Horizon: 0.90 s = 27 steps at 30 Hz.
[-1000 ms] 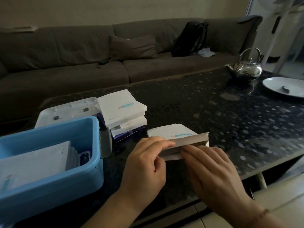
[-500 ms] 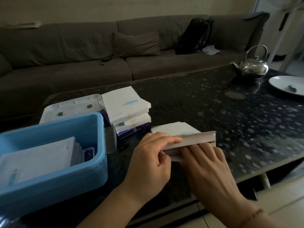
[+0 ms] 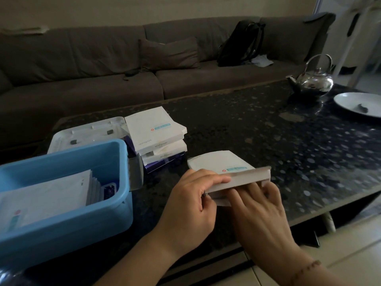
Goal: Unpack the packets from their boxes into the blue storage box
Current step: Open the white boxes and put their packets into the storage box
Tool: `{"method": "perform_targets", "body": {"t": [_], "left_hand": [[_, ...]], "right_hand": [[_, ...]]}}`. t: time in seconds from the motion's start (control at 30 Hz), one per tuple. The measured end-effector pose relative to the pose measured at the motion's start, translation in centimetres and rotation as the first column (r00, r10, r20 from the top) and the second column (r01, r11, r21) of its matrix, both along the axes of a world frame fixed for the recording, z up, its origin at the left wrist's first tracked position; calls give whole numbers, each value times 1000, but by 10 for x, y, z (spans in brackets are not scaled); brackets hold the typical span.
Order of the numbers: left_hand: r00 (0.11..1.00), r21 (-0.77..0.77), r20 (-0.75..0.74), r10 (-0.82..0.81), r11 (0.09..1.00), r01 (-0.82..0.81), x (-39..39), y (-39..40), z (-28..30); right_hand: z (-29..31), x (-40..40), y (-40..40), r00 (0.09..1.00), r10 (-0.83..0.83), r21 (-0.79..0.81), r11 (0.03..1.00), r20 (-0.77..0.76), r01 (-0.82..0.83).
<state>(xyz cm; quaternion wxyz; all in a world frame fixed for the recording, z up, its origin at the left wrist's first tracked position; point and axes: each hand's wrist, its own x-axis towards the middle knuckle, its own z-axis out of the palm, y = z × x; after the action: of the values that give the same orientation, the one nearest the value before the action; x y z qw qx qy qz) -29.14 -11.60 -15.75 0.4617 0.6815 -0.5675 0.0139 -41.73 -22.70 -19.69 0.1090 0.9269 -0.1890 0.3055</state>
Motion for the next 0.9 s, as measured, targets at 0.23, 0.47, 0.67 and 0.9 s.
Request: {"method": "perform_targets", "body": {"t": [0.23, 0.47, 0.67, 0.9], "left_hand": [[998, 37, -60, -6, 999, 8, 0, 0, -2], [985, 93, -152, -78, 991, 93, 4, 3, -1], [985, 47, -162, -64, 996, 72, 6, 3, 2], [985, 51, -168, -47, 997, 56, 7, 4, 4]], "right_hand": [[1, -3, -5, 989, 117, -99, 989, 90, -108], [0, -10, -15, 956, 266, -118, 961, 127, -252], [6, -24, -11, 939, 297, -137, 951, 172, -276], [11, -25, -16, 922, 319, -189, 941, 221, -280]]}}
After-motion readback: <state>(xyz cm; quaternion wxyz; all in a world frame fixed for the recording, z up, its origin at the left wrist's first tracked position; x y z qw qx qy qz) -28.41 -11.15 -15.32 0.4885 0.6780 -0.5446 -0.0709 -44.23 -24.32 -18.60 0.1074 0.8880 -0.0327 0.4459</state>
